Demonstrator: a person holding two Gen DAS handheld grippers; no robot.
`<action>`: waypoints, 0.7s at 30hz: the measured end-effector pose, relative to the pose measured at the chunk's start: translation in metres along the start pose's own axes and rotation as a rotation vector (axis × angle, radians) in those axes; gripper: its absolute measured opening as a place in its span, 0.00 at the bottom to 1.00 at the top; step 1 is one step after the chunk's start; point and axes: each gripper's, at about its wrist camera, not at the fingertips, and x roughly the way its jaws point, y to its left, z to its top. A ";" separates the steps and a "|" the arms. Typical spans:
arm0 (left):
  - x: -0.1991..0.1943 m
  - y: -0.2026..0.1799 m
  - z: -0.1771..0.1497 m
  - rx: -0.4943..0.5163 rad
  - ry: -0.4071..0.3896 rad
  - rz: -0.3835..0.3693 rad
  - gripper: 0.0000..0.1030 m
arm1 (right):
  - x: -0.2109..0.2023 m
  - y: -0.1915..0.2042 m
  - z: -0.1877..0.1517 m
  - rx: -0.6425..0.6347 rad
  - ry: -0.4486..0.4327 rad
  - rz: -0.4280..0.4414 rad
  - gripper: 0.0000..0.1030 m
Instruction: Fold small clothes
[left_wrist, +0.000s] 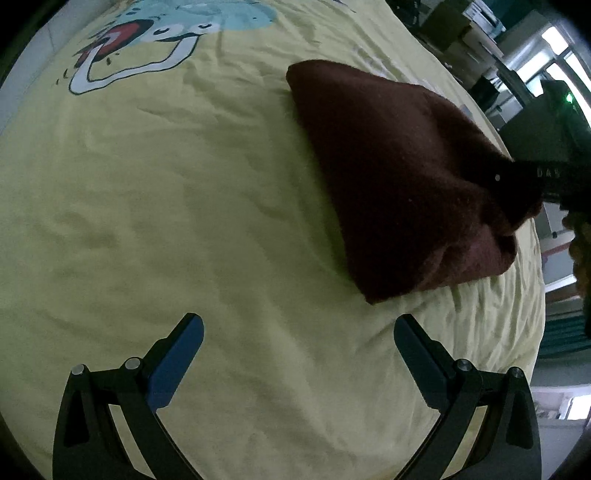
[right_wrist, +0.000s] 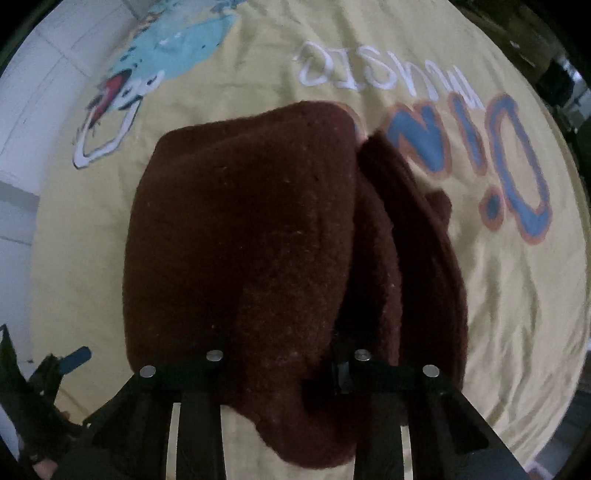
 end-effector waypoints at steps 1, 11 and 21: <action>0.000 -0.002 0.000 0.006 0.001 -0.002 0.99 | -0.004 -0.009 -0.005 0.021 -0.025 0.023 0.25; 0.003 -0.020 0.000 0.062 0.009 0.002 0.99 | -0.059 -0.056 -0.054 0.071 -0.201 0.021 0.20; 0.008 -0.029 0.001 0.066 -0.003 0.035 0.99 | -0.020 -0.095 -0.082 0.167 -0.154 -0.004 0.31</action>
